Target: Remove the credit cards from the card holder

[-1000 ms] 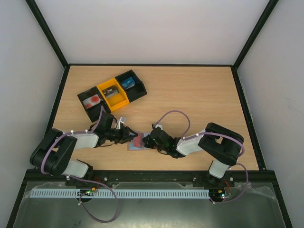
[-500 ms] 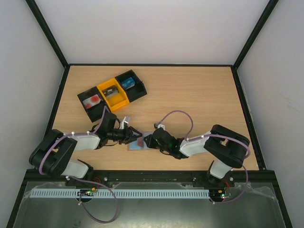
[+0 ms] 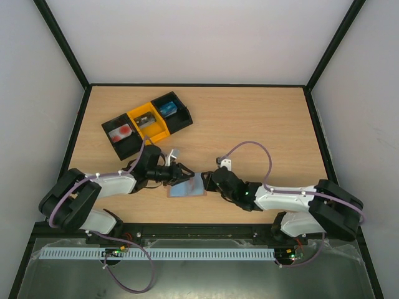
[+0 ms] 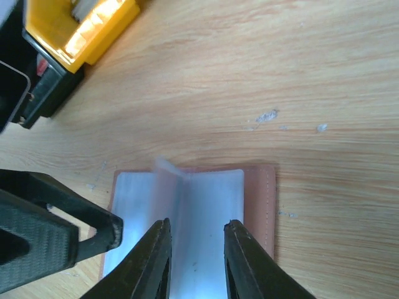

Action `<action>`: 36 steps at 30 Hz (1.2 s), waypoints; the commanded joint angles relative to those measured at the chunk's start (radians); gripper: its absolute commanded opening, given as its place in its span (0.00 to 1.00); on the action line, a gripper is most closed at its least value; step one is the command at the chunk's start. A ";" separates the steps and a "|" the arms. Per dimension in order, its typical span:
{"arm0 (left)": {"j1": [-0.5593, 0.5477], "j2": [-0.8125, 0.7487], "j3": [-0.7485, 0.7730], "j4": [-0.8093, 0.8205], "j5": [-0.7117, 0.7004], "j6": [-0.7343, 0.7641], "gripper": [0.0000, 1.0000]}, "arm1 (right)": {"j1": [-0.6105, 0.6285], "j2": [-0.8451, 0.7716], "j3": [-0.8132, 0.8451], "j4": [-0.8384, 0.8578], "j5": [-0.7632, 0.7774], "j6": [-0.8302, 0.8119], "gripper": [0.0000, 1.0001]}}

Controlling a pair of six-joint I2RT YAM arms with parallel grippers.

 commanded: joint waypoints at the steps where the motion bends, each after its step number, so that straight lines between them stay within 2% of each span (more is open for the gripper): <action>1: -0.008 -0.026 0.029 -0.048 -0.059 0.037 0.40 | 0.000 -0.073 -0.006 -0.088 0.070 -0.021 0.25; 5: -0.002 -0.048 0.041 -0.144 -0.125 0.087 0.40 | 0.001 -0.100 -0.002 -0.081 0.056 -0.020 0.25; 9: 0.008 -0.032 0.022 -0.142 -0.148 0.092 0.38 | 0.000 -0.075 0.009 -0.062 0.028 -0.023 0.25; 24: 0.008 0.117 -0.020 0.003 -0.136 0.068 0.36 | 0.000 0.143 0.028 0.091 -0.104 -0.004 0.22; 36: 0.008 0.168 -0.027 0.027 -0.140 0.078 0.35 | 0.001 0.210 0.012 0.088 -0.098 0.008 0.15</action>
